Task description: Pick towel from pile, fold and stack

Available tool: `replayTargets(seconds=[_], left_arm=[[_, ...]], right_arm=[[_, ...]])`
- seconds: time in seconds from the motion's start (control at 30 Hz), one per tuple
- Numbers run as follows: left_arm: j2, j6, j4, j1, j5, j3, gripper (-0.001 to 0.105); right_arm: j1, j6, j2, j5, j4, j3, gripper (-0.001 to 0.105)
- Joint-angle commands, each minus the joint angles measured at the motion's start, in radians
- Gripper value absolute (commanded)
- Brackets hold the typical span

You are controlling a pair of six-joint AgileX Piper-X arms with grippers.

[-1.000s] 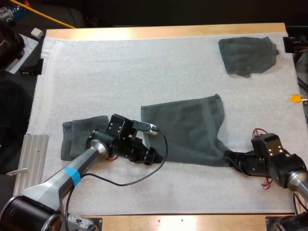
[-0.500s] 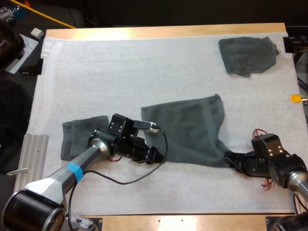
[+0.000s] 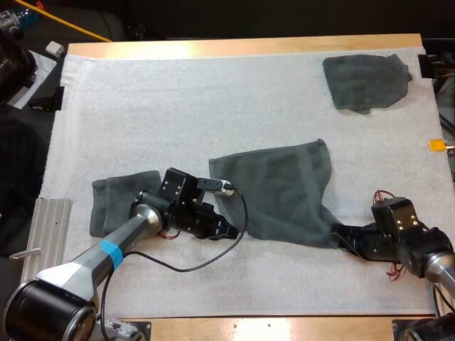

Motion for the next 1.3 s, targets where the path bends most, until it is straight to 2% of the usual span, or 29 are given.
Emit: replayTargets(seconds=[0.0, 0.23, 0.43, 0.6, 0.7, 0.77, 0.97, 1.0, 1.1, 1.27], left_arm=[[-0.017, 0.013, 0.031, -0.004, -0.001, 0.004, 0.000], [-0.137, 0.095, 0.149, -0.004, -0.050, 0.005, 0.000], [-0.271, 0.145, 0.285, -0.018, -0.064, 0.004, 0.000], [-0.305, 0.145, 0.295, -0.021, -0.065, 0.007, 0.000], [-0.308, 0.138, 0.258, -0.019, -0.063, 0.009, 0.000], [-0.303, 0.126, 0.212, -0.016, -0.070, 0.007, 0.005], [-0.291, 0.053, 0.091, -0.011, -0.145, 0.003, 0.047], [-0.290, 0.041, 0.079, -0.010, -0.153, 0.003, 0.052], [-0.269, 0.011, 0.040, -0.009, -0.167, 0.003, 0.051], [-0.194, -0.013, 0.004, -0.011, -0.162, 0.005, 0.037]], right_arm=[[0.002, -0.029, 0.000, -0.040, 0.006, -0.001, 0.000], [0.002, -0.045, -0.018, -0.075, 0.033, -0.009, 0.000], [0.004, -0.045, -0.113, -0.089, 0.151, -0.012, 0.000], [-0.001, -0.057, -0.166, -0.078, 0.183, -0.004, 0.000], [-0.001, -0.050, -0.180, -0.079, 0.186, -0.003, 0.000], [-0.001, -0.044, -0.176, -0.078, 0.169, -0.004, 0.000], [-0.006, -0.018, -0.154, -0.061, 0.095, -0.004, 0.000], [-0.005, -0.013, -0.150, -0.058, 0.082, -0.005, 0.000], [-0.004, 0.001, -0.139, -0.051, 0.047, -0.002, 0.000], [-0.003, 0.013, -0.119, -0.044, 0.016, -0.001, 0.000]])
